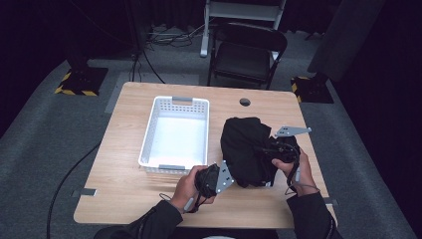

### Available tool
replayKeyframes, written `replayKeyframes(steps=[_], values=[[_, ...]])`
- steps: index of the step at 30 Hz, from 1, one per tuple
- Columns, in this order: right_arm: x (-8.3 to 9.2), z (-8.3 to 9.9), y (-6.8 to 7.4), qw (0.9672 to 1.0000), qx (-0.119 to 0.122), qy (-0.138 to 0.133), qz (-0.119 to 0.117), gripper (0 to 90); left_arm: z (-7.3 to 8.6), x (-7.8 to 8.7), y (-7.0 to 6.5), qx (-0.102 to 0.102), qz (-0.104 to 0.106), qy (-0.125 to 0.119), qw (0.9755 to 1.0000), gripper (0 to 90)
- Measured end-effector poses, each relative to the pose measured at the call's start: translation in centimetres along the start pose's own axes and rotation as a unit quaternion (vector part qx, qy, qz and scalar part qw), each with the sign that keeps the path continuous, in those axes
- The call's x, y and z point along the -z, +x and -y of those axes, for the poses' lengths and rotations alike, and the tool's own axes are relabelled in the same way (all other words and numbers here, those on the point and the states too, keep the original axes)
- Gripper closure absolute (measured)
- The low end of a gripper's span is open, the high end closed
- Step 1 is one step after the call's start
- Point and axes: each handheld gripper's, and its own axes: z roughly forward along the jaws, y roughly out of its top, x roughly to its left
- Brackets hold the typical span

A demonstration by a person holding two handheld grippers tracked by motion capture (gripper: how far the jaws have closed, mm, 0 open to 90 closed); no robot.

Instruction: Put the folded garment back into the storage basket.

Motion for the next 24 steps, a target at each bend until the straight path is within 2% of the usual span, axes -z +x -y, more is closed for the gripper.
replayKeyframes(steps=[18,24], values=[[1.6,-2.8,0.4,0.9997,0.008,-0.021,0.009,71.9,-2.1,1.4,1.3,-0.015,-0.023,-0.012,0.9996,77.3],[1.9,-3.6,0.4,0.9994,0.010,-0.030,0.012,71.9,-2.6,1.8,2.0,-0.014,-0.028,-0.018,0.9993,77.4]])
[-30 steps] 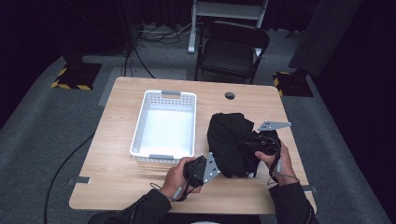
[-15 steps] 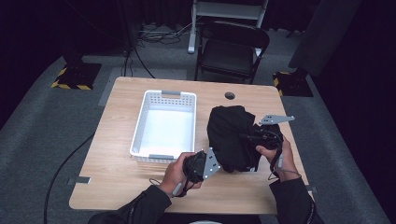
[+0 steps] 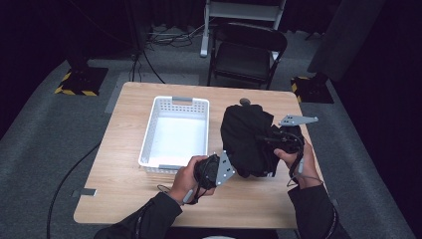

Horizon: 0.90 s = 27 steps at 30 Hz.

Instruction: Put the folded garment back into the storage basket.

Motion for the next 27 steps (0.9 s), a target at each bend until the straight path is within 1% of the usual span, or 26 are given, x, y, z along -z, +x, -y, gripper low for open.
replayKeyframes(steps=[3,4,7,10,13,17,20,22,24,26,27], values=[[-0.1,-0.3,0.1,1.0000,0.000,-0.002,-0.001,71.9,0.0,0.1,0.1,-0.003,-0.002,0.001,1.0000,77.4],[-0.2,-0.4,0.1,1.0000,0.002,-0.002,-0.001,71.9,0.0,0.2,0.2,0.001,-0.003,0.001,1.0000,77.4],[-0.3,-0.7,0.2,1.0000,0.003,-0.001,-0.003,71.9,0.2,0.3,0.4,0.002,-0.004,0.004,1.0000,77.3],[-0.6,-1.0,0.4,1.0000,0.006,-0.004,-0.003,71.9,0.3,0.5,0.6,-0.003,-0.009,0.005,0.9999,77.3],[-1.1,-1.2,0.5,0.9999,0.005,-0.007,-0.007,72.0,0.7,0.7,1.0,0.006,-0.010,0.005,0.9999,77.3],[-2.0,-1.7,0.7,0.9999,0.005,-0.004,-0.011,72.0,1.1,0.9,1.5,0.008,-0.012,0.009,0.9998,77.2],[-2.3,-2.1,0.9,0.9999,0.011,-0.003,-0.010,72.0,1.2,0.9,1.7,0.007,-0.017,0.012,0.9998,77.2],[-2.5,-2.3,1.0,0.9999,0.013,-0.001,-0.009,72.0,1.3,0.9,1.9,0.009,-0.016,0.012,0.9998,77.3],[-2.6,-2.4,1.1,0.9998,0.017,0.002,-0.007,72.0,1.3,1.0,1.8,0.005,-0.021,0.012,0.9997,77.3],[-2.8,-2.5,1.0,0.9998,0.015,0.001,-0.013,72.1,1.5,1.1,2.0,0.011,-0.015,0.010,0.9998,77.3],[-2.9,-2.6,0.9,0.9997,0.016,0.001,-0.016,72.1,1.5,1.0,2.1,0.012,-0.018,0.012,0.9997,77.4]])
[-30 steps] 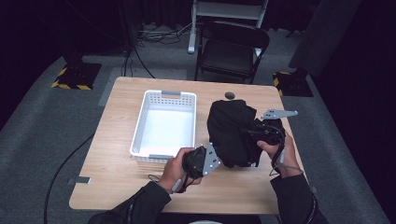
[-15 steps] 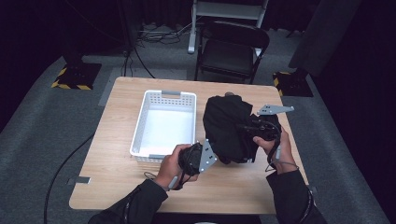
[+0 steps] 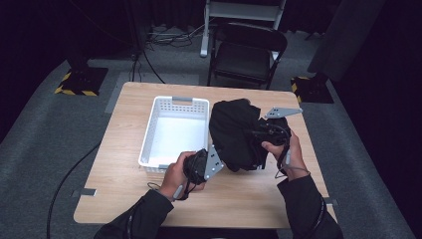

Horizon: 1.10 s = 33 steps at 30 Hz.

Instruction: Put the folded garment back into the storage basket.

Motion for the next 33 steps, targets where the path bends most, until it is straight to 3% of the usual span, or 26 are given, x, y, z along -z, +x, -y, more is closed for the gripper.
replayKeyframes(steps=[6,8,19,33], values=[[-1.1,-0.3,0.2,1.0000,0.002,0.006,0.000,72.1,0.3,-0.1,0.2,-0.007,-0.005,0.010,0.9999,77.3],[-1.4,-0.4,0.3,1.0000,0.004,0.009,0.000,72.1,0.5,-0.1,0.5,-0.001,-0.005,0.009,0.9999,77.3],[-2.2,-2.2,1.5,0.9999,0.016,0.006,-0.002,72.1,0.8,1.5,1.5,0.002,-0.027,0.004,0.9996,77.4],[-4.0,-4.4,3.2,0.9995,0.029,0.011,-0.006,72.1,2.1,3.3,3.4,0.023,-0.054,0.001,0.9983,77.4]])
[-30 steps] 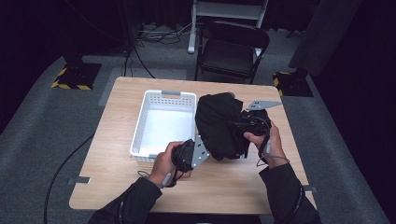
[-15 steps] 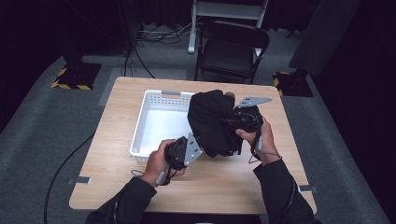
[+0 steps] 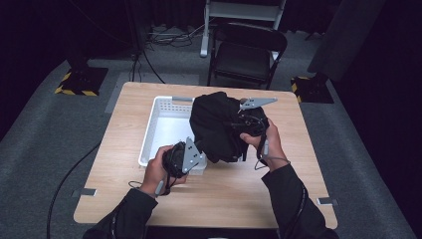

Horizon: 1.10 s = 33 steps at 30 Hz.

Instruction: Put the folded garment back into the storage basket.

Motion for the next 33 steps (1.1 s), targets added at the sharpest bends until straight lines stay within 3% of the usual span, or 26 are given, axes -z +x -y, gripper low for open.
replayKeyframes(steps=[16,33], values=[[-2.2,-1.2,0.9,0.9999,-0.008,0.003,-0.006,72.1,1.6,0.5,0.9,0.018,-0.023,0.007,0.9995,77.3],[-3.9,-1.5,1.5,0.9998,-0.010,0.013,-0.012,72.1,3.1,0.9,1.8,0.039,-0.033,0.014,0.9986,77.3]])
